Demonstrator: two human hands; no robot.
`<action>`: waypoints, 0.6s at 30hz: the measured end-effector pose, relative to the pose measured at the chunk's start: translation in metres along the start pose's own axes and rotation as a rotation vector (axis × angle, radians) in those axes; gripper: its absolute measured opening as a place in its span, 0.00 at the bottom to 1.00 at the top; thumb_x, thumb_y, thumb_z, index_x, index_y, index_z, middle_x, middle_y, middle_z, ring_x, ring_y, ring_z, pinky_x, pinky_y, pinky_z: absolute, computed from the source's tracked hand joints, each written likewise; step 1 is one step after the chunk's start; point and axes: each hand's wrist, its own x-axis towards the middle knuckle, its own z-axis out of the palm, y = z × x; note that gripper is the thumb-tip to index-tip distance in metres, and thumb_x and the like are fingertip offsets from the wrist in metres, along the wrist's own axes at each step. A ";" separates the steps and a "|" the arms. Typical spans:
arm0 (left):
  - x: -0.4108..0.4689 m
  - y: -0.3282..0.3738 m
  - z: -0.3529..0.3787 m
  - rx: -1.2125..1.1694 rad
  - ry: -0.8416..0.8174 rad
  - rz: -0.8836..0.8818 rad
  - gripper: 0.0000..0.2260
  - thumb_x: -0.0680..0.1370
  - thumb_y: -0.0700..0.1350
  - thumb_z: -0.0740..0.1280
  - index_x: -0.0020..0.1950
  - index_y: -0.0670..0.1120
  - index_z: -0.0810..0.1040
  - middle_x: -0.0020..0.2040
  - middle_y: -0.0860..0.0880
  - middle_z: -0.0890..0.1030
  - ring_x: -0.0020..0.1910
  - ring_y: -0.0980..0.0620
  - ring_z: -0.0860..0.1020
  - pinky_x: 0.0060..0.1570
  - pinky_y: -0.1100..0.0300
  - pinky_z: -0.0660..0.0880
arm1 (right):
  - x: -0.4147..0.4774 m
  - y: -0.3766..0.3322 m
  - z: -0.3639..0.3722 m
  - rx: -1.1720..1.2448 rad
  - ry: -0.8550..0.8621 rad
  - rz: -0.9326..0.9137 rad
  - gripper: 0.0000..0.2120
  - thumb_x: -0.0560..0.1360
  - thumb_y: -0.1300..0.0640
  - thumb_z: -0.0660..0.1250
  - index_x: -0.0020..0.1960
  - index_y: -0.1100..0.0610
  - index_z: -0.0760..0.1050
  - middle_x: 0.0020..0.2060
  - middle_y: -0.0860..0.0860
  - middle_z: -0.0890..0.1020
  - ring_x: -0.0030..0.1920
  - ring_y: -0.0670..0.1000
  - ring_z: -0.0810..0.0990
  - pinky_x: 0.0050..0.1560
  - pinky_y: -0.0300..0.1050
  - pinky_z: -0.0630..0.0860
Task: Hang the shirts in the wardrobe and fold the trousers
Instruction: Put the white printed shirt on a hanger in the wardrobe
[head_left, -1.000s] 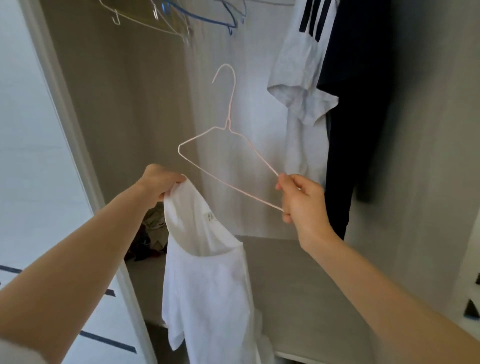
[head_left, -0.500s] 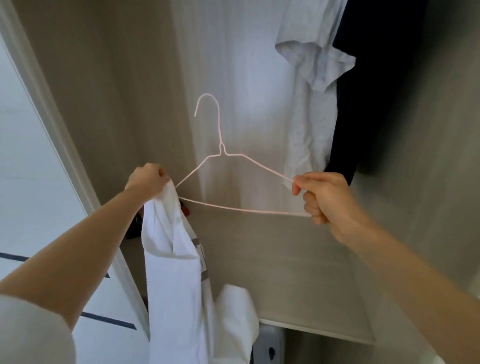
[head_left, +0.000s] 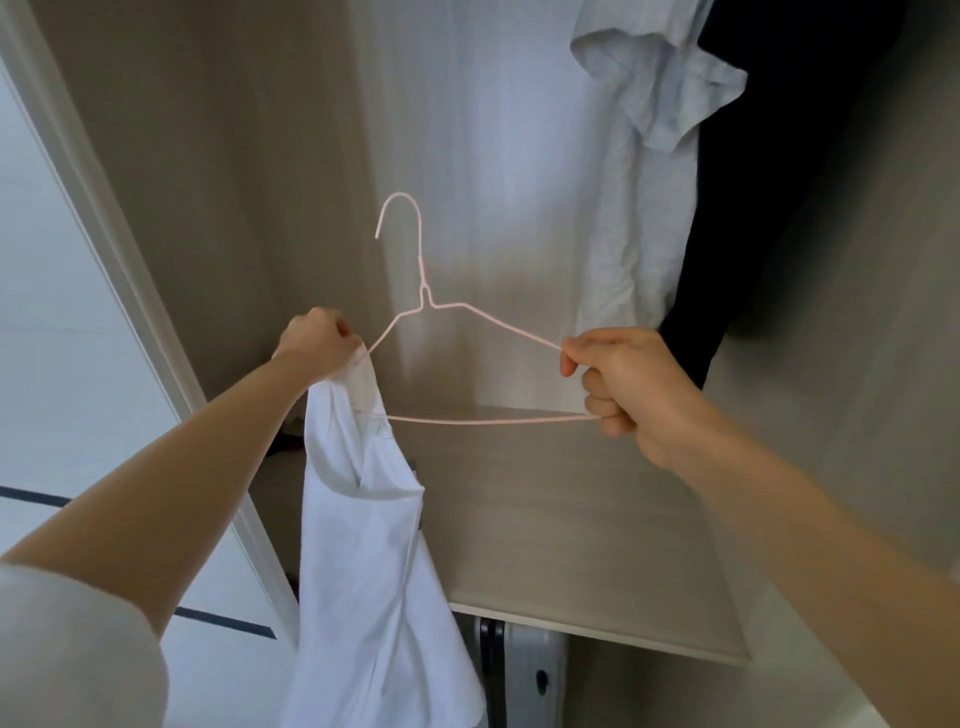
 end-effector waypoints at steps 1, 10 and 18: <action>-0.001 0.006 0.001 -0.041 -0.008 0.017 0.06 0.78 0.45 0.66 0.49 0.44 0.80 0.46 0.43 0.80 0.49 0.42 0.77 0.49 0.54 0.76 | 0.002 0.004 0.003 0.006 -0.003 0.014 0.14 0.80 0.60 0.61 0.35 0.57 0.71 0.20 0.46 0.57 0.20 0.46 0.54 0.24 0.35 0.51; -0.048 0.062 -0.033 -0.870 -0.188 0.082 0.06 0.80 0.40 0.67 0.47 0.39 0.82 0.36 0.46 0.81 0.31 0.54 0.79 0.32 0.64 0.77 | 0.006 0.044 0.008 0.294 -0.067 0.021 0.16 0.80 0.61 0.60 0.33 0.56 0.68 0.20 0.47 0.56 0.21 0.46 0.52 0.24 0.34 0.50; -0.078 0.068 -0.066 -0.655 -0.262 0.348 0.12 0.82 0.36 0.60 0.53 0.49 0.82 0.43 0.49 0.86 0.41 0.52 0.84 0.39 0.63 0.80 | 0.013 0.045 -0.002 0.452 -0.105 0.011 0.17 0.79 0.59 0.61 0.31 0.56 0.67 0.19 0.46 0.56 0.20 0.45 0.52 0.22 0.34 0.50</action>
